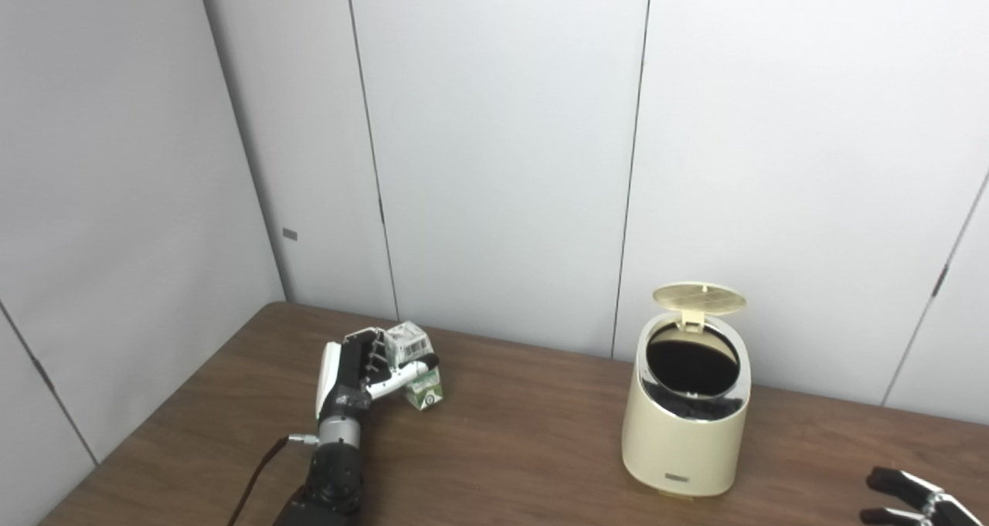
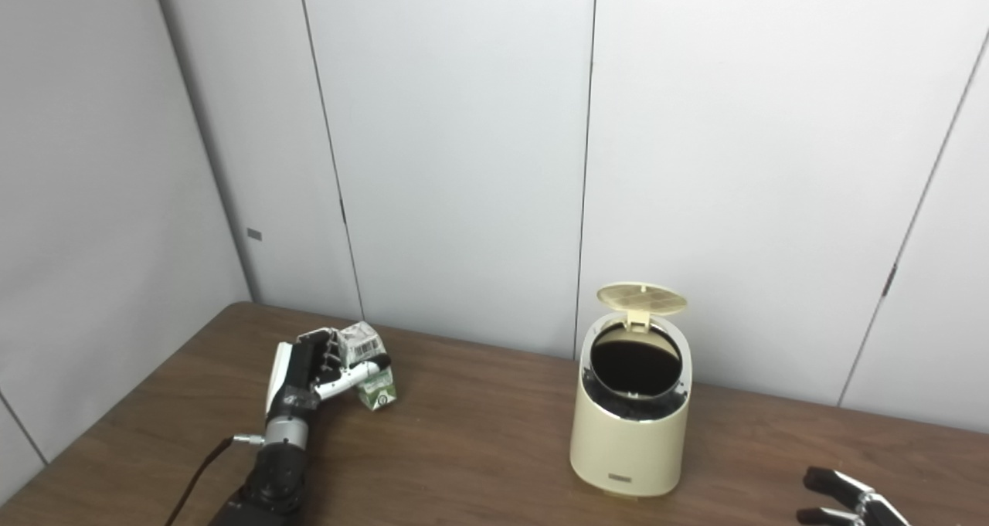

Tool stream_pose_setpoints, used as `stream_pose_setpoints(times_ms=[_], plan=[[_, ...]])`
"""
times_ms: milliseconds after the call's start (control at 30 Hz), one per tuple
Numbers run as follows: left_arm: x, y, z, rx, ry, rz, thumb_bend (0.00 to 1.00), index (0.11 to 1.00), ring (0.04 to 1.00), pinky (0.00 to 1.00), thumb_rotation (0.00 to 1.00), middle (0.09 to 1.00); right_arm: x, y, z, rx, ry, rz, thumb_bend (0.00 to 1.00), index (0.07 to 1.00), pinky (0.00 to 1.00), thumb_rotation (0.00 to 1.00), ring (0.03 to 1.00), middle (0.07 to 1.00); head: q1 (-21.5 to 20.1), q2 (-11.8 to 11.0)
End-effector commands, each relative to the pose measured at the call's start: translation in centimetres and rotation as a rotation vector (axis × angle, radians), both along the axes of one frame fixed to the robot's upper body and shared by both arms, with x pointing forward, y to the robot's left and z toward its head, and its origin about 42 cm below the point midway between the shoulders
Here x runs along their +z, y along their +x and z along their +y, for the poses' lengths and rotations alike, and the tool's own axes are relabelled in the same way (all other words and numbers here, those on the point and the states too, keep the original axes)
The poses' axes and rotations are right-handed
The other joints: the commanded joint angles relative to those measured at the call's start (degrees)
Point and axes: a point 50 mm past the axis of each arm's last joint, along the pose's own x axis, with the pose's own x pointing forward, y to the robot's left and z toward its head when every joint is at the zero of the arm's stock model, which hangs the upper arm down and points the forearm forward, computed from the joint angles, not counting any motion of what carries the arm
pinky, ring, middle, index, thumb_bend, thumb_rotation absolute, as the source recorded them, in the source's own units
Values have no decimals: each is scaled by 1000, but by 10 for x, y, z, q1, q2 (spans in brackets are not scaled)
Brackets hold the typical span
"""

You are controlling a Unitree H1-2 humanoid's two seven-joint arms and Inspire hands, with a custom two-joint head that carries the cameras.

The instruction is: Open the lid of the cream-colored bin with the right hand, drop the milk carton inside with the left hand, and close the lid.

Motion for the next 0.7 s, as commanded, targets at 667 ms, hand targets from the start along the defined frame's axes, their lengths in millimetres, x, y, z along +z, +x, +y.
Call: stream_pose_setpoints(times_ms=[667], plan=[[56, -15, -34, -66, 72, -184, 524, 502, 366, 291, 0, 450, 25, 6, 6, 7, -6, -79, 1000, 753, 452, 464, 653, 780, -3, -2]])
